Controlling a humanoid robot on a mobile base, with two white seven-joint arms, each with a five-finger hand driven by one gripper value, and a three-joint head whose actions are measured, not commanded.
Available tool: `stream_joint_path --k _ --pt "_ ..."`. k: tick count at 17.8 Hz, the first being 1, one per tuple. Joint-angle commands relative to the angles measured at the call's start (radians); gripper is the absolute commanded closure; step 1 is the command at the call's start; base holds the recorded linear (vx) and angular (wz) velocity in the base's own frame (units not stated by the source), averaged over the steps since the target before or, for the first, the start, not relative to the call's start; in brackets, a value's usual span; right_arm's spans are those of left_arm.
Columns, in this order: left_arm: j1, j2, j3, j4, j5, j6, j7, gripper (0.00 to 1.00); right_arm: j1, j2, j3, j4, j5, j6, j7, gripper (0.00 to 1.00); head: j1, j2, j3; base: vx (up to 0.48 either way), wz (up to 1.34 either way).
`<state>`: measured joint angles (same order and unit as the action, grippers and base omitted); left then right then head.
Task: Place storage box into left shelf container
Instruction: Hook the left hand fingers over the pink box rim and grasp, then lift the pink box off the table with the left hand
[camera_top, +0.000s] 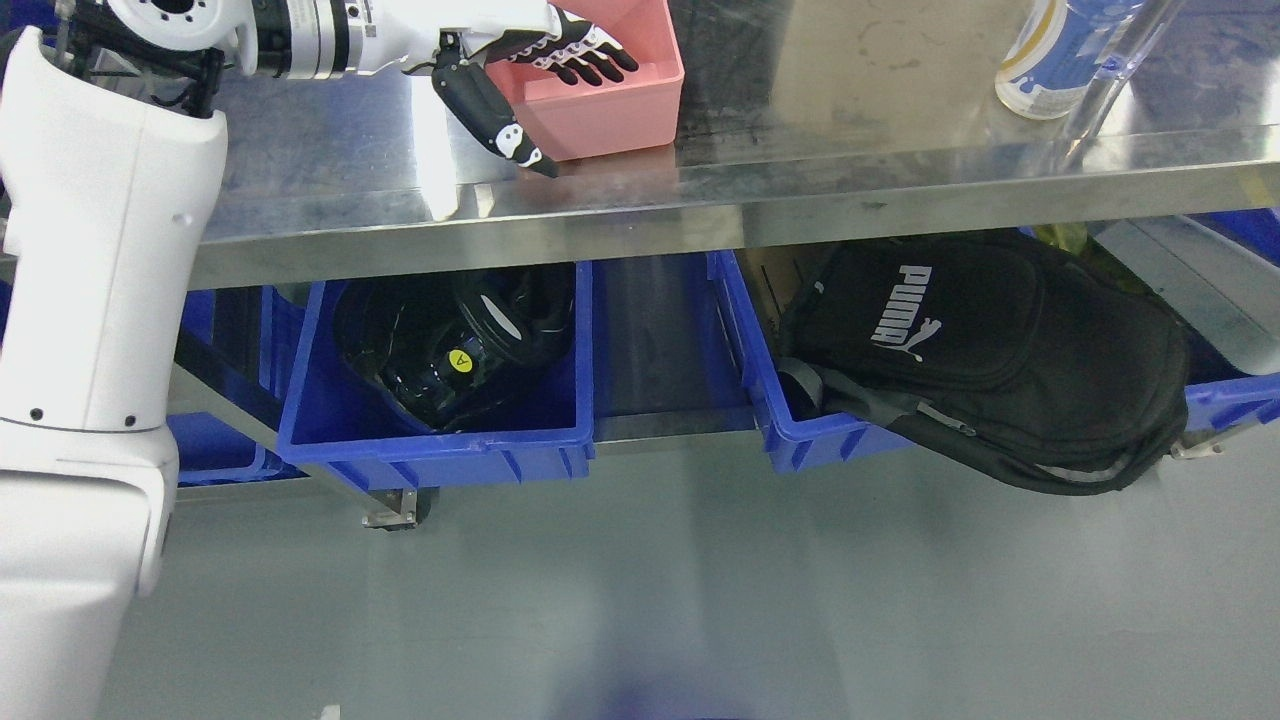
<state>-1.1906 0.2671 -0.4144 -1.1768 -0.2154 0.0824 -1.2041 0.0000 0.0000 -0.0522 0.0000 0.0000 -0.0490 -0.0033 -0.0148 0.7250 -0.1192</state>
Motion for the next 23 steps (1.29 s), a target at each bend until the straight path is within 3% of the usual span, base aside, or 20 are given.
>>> stream_joint_path --k 1,4,7,9,12,18,20,23 --pt "0.002 -0.066 0.005 0.080 -0.053 -0.027 -0.008 0.37 -0.003 -0.017 0.000 -0.017 -0.021 0.000 0.000 0.00 0.0000 0.000 0.000 0.000 0.00" --pt "0.000 -0.110 0.118 0.103 -0.047 -0.088 -0.026 0.59 -0.005 -0.017 0.000 -0.017 -0.021 0.000 0.000 0.00 0.0000 0.000 0.000 0.000 0.00" --pt "0.006 -0.212 0.343 0.118 -0.024 -0.112 -0.052 0.94 -0.003 -0.017 0.000 -0.017 -0.021 0.000 0.002 0.00 0.0000 0.000 0.000 0.000 0.00" --pt "0.022 -0.250 0.446 0.118 0.016 -0.110 -0.054 1.00 -0.003 -0.017 0.000 -0.017 -0.021 0.000 0.000 0.00 0.0000 0.000 0.000 0.000 0.00" --pt "0.063 -0.250 0.546 0.118 0.082 -0.108 -0.054 1.00 -0.005 -0.017 0.000 -0.017 -0.021 0.000 0.000 0.00 0.0000 0.000 0.000 0.000 0.00" --pt "0.130 -0.250 0.666 0.077 0.396 -0.101 -0.037 1.00 -0.003 -0.017 0.000 -0.017 -0.021 -0.002 0.000 0.00 0.0000 0.000 0.000 0.000 0.00" --pt "0.176 -0.250 0.663 0.010 0.549 -0.101 0.039 1.00 -0.005 -0.017 0.000 -0.017 -0.021 0.000 0.000 0.00 0.0000 0.000 0.000 0.000 0.00" --pt "0.219 -0.250 0.661 -0.078 0.646 -0.162 0.139 0.99 -0.005 -0.017 0.000 -0.017 -0.021 -0.002 0.000 0.00 0.0000 0.000 0.000 0.000 0.00"
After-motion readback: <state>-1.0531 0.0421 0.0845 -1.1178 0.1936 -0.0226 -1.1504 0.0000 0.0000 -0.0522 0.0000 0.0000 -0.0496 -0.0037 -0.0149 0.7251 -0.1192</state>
